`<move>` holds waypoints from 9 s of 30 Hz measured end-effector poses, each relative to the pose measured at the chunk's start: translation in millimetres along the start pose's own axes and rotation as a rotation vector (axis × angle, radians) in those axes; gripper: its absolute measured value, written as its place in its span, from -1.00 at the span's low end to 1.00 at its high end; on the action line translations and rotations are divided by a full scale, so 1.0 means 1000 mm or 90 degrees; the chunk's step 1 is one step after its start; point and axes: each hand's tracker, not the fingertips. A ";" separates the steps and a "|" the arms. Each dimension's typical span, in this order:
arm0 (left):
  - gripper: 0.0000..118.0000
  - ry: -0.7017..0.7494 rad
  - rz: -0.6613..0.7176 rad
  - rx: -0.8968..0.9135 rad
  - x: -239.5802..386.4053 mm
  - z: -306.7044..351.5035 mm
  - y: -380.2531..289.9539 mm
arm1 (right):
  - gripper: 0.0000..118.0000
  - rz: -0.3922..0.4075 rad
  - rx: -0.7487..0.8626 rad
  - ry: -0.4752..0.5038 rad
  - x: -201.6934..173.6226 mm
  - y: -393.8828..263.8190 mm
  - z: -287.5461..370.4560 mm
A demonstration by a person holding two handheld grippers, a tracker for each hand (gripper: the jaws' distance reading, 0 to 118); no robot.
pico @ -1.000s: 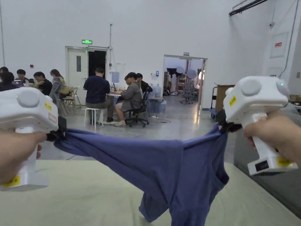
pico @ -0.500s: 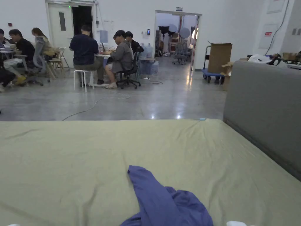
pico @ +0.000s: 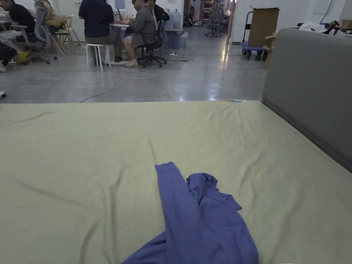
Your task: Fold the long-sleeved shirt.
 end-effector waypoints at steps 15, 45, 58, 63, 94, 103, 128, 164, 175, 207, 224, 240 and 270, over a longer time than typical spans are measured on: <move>0.94 -0.083 0.125 0.154 0.004 0.081 -0.013 | 0.79 -0.003 0.070 -0.085 -0.001 0.007 0.059; 0.92 0.114 -0.011 0.102 0.038 -0.002 0.002 | -1.00 -0.028 0.034 -0.001 -0.029 -0.060 0.083; -0.83 0.081 -0.125 0.079 0.073 0.015 -0.021 | -0.77 0.104 0.135 0.027 -0.100 0.186 0.040; -0.83 0.055 -0.100 0.090 0.074 0.033 -0.016 | 0.94 0.130 0.080 -0.038 -0.156 0.325 -0.080; -0.83 -0.067 -0.147 0.283 0.137 0.206 0.086 | -1.00 0.206 0.365 -0.148 -0.094 0.216 0.367; -0.83 -0.027 -0.253 0.450 0.239 0.347 0.233 | -1.00 0.165 0.471 -0.241 -0.103 0.303 0.487; -0.84 0.107 -0.227 0.424 0.261 0.284 0.396 | -1.00 0.005 0.408 -0.162 -0.060 0.465 0.374; -0.84 0.083 -0.355 -0.085 0.102 0.025 -0.077 | -1.00 0.157 -0.104 -0.054 -0.008 -0.073 0.081; -0.48 0.071 -0.206 -0.072 0.073 0.007 -0.078 | -0.92 0.138 -0.144 -0.130 0.001 -0.068 -0.004; 0.93 0.102 -0.040 0.095 0.057 -0.020 0.081 | -1.00 0.058 0.014 -0.071 -0.055 -0.061 0.087; -0.91 0.132 -0.141 0.141 0.068 0.014 0.105 | 0.95 0.038 -0.036 -0.130 -0.023 0.032 -0.016; -0.91 0.122 -0.072 0.198 0.032 0.122 0.128 | -1.00 0.098 0.004 -0.128 -0.060 0.023 0.018; -0.91 0.058 -0.081 0.439 0.214 0.386 0.432 | -1.00 0.070 0.467 -0.291 -0.086 0.433 0.443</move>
